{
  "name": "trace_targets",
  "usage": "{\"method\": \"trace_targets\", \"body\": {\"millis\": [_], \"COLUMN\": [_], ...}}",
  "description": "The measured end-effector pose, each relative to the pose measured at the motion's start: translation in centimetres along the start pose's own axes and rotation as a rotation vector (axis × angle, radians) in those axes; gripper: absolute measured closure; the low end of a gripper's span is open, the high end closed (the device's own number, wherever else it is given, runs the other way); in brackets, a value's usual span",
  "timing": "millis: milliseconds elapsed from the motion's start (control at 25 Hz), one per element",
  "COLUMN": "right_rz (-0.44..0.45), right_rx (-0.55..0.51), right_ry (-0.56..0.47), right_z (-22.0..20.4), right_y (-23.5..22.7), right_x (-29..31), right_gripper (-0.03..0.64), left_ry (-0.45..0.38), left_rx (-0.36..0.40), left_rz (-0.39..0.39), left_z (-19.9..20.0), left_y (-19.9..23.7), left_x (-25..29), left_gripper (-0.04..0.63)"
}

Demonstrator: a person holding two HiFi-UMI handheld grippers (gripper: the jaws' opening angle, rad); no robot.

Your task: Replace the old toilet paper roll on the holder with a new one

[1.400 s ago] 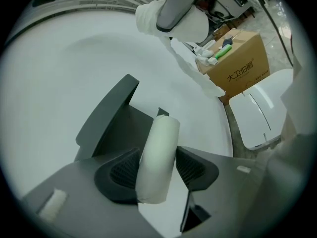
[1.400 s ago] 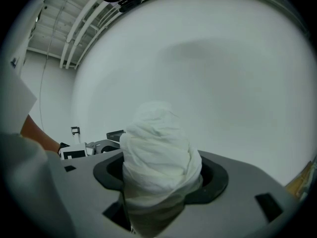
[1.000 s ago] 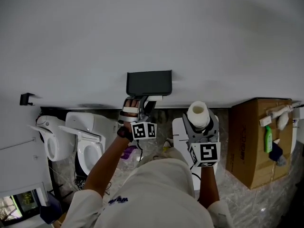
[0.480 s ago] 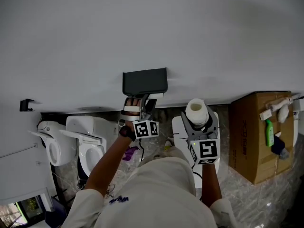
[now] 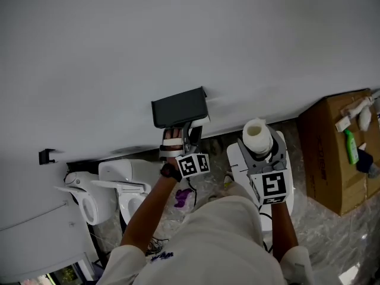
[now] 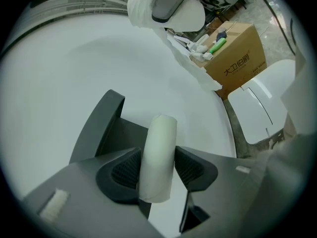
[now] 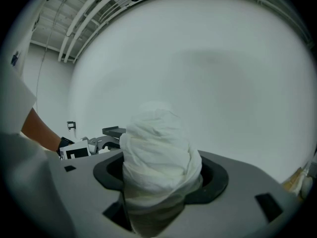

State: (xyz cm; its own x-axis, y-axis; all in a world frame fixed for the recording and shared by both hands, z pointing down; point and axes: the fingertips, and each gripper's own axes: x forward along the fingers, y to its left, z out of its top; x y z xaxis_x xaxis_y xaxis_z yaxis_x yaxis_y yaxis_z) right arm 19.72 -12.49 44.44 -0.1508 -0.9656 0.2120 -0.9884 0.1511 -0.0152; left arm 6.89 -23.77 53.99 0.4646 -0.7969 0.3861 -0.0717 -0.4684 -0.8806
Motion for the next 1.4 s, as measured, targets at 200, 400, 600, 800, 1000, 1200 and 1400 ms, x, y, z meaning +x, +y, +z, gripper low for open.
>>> {"method": "trace_targets", "body": {"millis": [200, 400, 600, 800, 1000, 1200, 1400], "right_rz": [-0.006, -0.023, -0.035, -0.046, -0.071, -0.084, -0.104], "right_rx": [-0.003, 0.009, 0.01, 0.017, 0.021, 0.017, 0.023], "right_ry": [0.026, 0.029, 0.032, 0.038, 0.046, 0.054, 0.066], "right_z": [-0.5, -1.1, -1.3, -1.8, -2.4, -2.8, -3.4], "right_y": [-0.4, -0.9, -1.3, -1.8, -2.1, -2.5, -2.9], "right_x": [-0.3, -0.2, 0.0, -0.2, -0.3, -0.5, -0.9], "right_gripper": [0.31, 0.31, 0.31, 0.31, 0.31, 0.31, 0.31], "left_ry": [-0.01, -0.028, -0.052, -0.063, -0.087, -0.116, -0.155], "left_rx": [0.008, 0.009, 0.004, 0.013, 0.023, 0.022, -0.007], "left_rz": [0.001, -0.006, -0.02, -0.027, -0.031, -0.033, -0.034], "left_z": [0.6, 1.8, 3.0, 3.7, 4.6, 6.1, 7.8], "left_y": [0.0, -0.3, -0.4, -0.6, -0.8, -1.0, -1.0], "left_x": [0.1, 0.4, 0.7, 0.9, 0.8, 1.0, 0.6], "left_gripper": [0.383, 0.385, 0.383, 0.385, 0.385, 0.387, 0.387]}}
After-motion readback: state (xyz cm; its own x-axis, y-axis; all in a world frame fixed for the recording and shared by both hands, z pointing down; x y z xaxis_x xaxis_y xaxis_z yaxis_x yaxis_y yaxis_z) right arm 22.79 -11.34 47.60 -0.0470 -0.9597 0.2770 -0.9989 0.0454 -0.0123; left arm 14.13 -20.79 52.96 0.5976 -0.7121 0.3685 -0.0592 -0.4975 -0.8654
